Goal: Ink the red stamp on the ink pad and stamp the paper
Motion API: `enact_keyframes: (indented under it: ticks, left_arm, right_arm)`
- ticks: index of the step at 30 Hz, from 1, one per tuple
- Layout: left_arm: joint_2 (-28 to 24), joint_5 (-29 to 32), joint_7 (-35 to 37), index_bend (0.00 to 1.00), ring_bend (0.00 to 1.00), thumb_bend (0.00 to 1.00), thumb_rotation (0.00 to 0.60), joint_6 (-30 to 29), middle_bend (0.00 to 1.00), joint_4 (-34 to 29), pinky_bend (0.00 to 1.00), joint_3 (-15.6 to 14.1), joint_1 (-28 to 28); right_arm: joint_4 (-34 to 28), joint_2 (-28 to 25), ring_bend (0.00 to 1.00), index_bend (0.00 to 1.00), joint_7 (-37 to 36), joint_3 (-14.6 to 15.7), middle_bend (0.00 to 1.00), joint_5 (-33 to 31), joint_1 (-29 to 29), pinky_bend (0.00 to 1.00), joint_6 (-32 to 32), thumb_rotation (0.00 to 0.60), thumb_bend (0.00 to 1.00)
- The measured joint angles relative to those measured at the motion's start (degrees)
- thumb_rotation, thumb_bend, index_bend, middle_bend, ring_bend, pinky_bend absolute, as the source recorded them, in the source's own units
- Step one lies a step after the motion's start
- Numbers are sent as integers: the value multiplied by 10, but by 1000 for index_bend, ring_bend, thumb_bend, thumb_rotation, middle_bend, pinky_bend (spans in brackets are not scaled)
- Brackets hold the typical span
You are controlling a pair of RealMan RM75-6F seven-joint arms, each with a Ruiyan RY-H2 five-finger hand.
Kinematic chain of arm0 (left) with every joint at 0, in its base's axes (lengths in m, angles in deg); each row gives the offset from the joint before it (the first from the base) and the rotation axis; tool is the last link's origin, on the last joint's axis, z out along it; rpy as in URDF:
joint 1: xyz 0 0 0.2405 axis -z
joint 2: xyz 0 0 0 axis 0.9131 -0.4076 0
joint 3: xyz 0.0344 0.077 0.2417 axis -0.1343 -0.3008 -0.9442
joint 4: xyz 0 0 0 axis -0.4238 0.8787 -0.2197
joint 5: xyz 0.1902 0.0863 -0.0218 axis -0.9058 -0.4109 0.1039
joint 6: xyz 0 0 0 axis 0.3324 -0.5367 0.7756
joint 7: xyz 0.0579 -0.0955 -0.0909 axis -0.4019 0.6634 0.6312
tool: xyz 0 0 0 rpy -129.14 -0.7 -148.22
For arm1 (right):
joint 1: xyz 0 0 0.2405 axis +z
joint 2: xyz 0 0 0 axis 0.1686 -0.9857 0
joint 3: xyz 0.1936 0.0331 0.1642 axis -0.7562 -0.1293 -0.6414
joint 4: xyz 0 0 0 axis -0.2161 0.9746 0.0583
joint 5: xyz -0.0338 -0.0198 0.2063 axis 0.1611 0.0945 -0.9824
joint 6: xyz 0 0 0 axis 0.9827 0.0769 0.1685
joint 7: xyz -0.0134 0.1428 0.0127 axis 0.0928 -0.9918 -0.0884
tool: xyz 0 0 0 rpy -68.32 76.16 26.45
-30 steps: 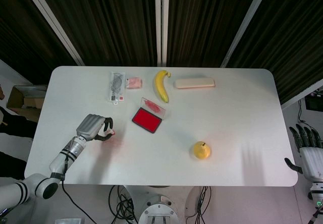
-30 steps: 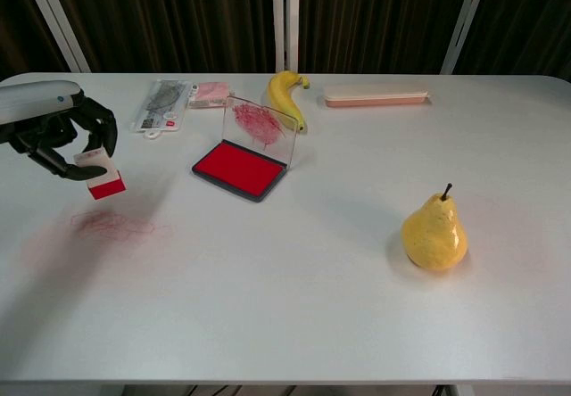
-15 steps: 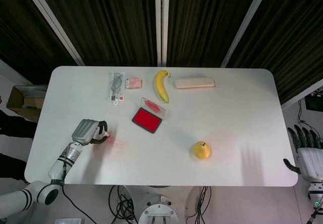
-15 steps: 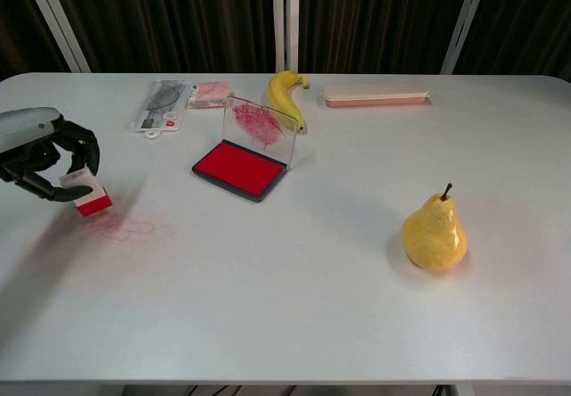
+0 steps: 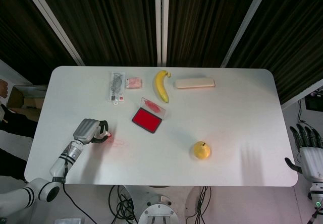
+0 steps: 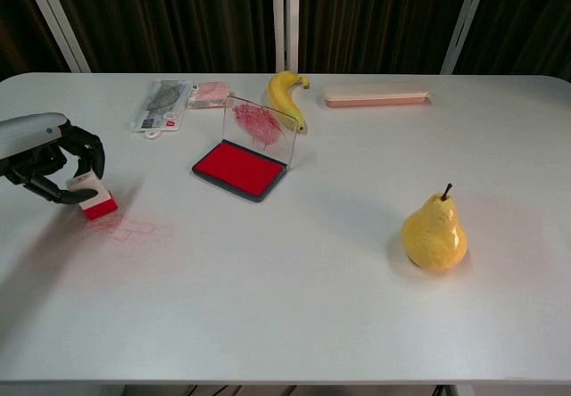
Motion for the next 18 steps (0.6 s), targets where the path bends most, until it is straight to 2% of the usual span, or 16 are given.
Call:
enact_keyframes:
  ticks: [11,18]
  left_arm:
    - [4,-4,-6,514,929,381,600,6,599,7,1000,0,0]
    - [3,-17,-8,449,929,366,600,-1,564,11,1000,-2,1]
  right_arm:
    - [2,0,0,0,-2,1,0,0,-1,0,0,600,106]
    - [1,0,0,0,-1,2,0,0,0,0,1,600,106]
